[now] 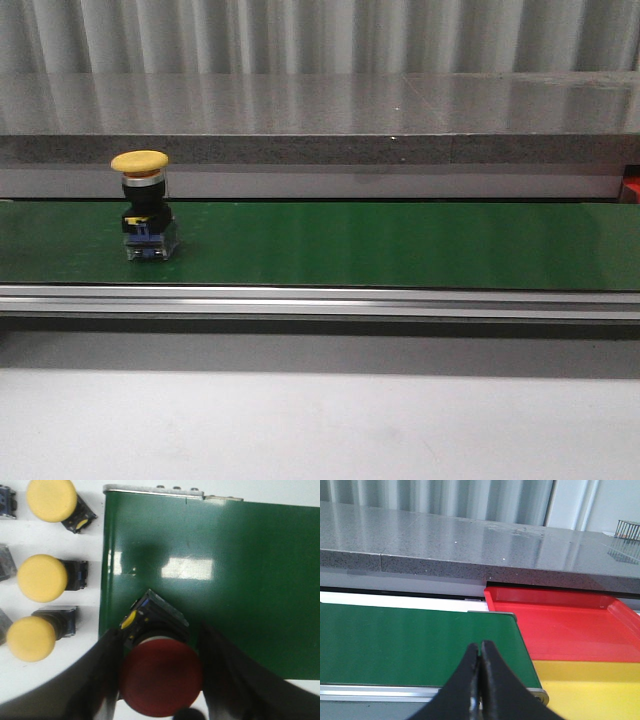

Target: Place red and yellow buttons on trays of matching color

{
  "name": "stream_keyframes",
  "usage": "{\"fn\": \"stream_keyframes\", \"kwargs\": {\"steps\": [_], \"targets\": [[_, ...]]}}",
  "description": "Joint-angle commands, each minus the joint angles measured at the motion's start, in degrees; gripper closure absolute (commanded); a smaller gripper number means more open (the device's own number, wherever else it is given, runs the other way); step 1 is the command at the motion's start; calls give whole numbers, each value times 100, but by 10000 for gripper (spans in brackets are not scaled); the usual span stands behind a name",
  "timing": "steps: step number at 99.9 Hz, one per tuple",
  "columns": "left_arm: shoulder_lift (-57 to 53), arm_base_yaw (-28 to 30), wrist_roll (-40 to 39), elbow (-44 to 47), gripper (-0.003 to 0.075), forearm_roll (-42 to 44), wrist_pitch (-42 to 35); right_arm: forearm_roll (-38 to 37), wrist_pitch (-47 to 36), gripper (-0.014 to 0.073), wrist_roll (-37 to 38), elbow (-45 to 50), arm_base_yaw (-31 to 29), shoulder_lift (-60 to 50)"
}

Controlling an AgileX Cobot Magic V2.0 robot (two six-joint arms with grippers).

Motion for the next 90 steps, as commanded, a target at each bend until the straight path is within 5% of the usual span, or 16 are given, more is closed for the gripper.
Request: {"fn": "stream_keyframes", "kwargs": {"steps": [1,12,38,62,75,90], "targets": [[-118,-62,18,-195,537,-80,-171,-35,-454,659,-35,-45,-28,-29],[-29,-62,18,-195,494,-129,-159,-35,-454,659,-35,-45,-28,-29],[-2,-62,18,-199,226,-141,-330,-35,-454,659,-35,-45,-28,-29],[-640,-466,344,-33,224,-318,-1337,-35,-454,659,-35,-45,-28,-29],[-1371,-922,396,455,300,-315,-2036,-35,-454,659,-35,-45,-28,-29],[-2163,-1344,424,1160,569,-315,-2578,-35,-454,659,-35,-45,-28,-29]]}}
